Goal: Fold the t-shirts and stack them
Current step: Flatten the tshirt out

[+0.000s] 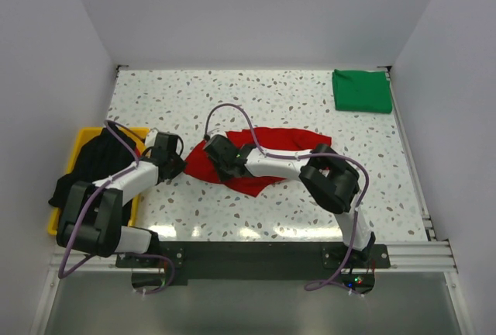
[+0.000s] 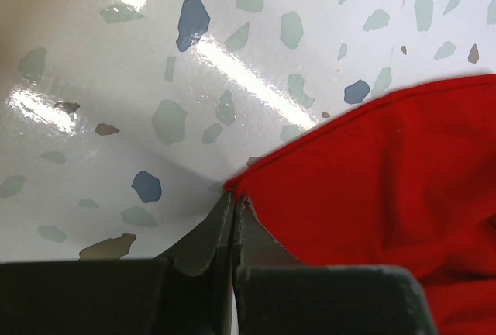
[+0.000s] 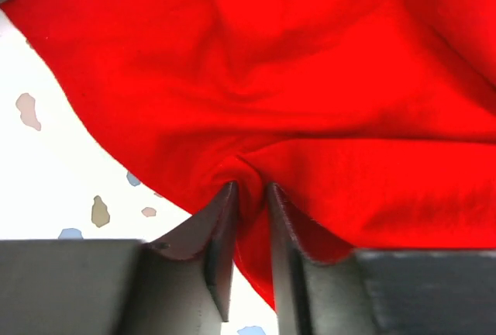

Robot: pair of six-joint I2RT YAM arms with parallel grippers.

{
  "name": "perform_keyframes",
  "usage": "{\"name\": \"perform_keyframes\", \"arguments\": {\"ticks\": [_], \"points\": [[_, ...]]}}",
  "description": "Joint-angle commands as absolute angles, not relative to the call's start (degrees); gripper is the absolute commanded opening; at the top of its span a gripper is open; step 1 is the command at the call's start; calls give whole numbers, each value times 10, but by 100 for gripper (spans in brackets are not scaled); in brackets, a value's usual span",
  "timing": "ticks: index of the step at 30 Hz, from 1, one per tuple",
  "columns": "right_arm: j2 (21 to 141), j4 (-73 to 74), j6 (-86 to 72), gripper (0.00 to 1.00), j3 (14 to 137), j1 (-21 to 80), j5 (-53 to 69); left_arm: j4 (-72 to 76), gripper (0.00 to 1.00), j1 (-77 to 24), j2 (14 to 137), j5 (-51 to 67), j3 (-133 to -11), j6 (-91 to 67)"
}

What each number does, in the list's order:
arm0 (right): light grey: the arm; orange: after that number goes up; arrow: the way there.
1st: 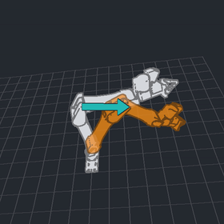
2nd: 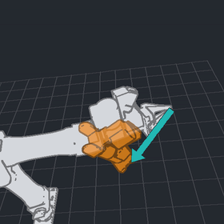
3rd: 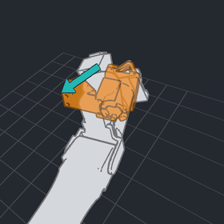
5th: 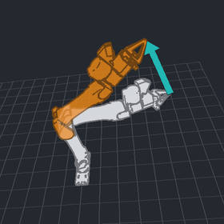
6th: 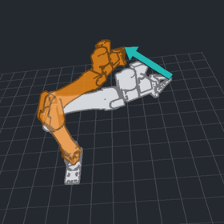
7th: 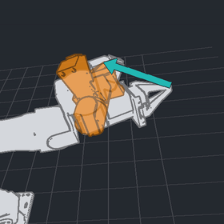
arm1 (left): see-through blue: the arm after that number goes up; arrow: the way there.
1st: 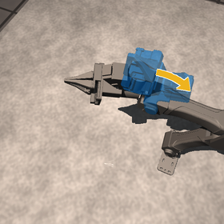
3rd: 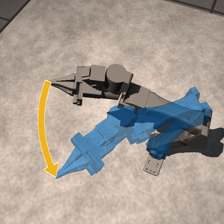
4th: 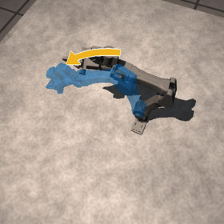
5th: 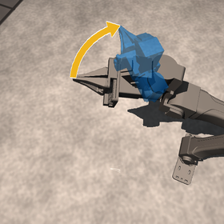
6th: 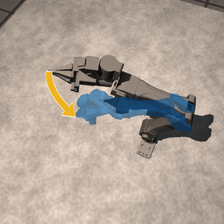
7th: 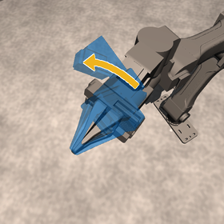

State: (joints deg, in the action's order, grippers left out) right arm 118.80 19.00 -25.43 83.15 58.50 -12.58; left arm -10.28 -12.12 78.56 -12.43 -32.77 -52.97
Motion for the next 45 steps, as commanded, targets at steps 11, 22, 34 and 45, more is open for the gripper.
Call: {"name": "perform_keyframes", "arguments": {"ticks": [11,22,34,45], "points": [[1053,219,-273,0,787,571,-148,-116,0,-118,766,-140,-356,-516],[709,292,-278,0,660,408,-119,-166,0,-105,716,-137,-432,-476],[566,431,-193,0,811,334,-324,-275,0,-94,643,-162,-666,-406],[581,473,-184,0,1063,333,-353,-321,0,-90,621,-149,-901,-395]]}}
